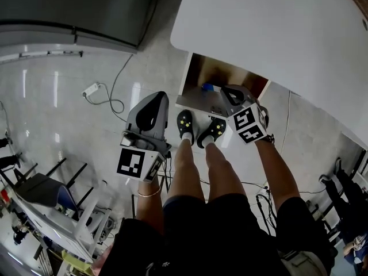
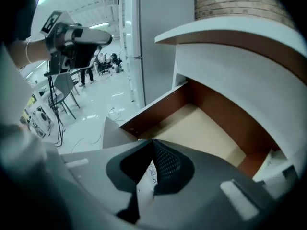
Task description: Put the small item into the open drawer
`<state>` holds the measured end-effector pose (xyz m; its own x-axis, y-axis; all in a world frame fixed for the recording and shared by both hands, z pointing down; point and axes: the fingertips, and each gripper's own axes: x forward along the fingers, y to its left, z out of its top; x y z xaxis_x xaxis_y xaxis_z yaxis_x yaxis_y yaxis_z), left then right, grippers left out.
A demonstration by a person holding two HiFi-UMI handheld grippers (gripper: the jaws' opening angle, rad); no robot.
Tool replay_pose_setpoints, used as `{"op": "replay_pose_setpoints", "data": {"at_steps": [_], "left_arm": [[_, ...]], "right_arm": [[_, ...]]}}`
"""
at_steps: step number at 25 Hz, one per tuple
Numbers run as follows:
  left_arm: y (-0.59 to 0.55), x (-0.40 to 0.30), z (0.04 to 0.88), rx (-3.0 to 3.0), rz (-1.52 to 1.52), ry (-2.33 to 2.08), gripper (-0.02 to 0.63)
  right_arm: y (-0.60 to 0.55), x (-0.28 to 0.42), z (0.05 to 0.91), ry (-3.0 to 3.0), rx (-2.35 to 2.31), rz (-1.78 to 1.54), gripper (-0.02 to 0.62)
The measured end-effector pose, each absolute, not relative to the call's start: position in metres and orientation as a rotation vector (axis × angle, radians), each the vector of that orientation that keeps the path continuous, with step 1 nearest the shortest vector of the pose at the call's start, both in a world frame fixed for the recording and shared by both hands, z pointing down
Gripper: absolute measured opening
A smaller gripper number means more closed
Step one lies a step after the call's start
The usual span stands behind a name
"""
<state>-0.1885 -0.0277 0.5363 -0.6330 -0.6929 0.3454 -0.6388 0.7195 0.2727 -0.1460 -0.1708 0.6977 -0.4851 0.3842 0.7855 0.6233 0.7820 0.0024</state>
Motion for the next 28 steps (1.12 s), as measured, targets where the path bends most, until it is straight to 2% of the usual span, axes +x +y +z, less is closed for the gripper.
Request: {"op": "replay_pose_setpoints", "data": {"at_steps": [12,28], "left_arm": [[-0.048,-0.165,0.493,1.147,-0.108,-2.465,-0.009],[-0.076,-0.133,0.422,1.298,-0.11,-2.421,-0.009]], "right_arm": [[-0.196,-0.125,0.586,-2.422,-0.473,0.024,0.011],[-0.226,-0.086,0.464,-2.603,-0.227,0.254,0.011]]}}
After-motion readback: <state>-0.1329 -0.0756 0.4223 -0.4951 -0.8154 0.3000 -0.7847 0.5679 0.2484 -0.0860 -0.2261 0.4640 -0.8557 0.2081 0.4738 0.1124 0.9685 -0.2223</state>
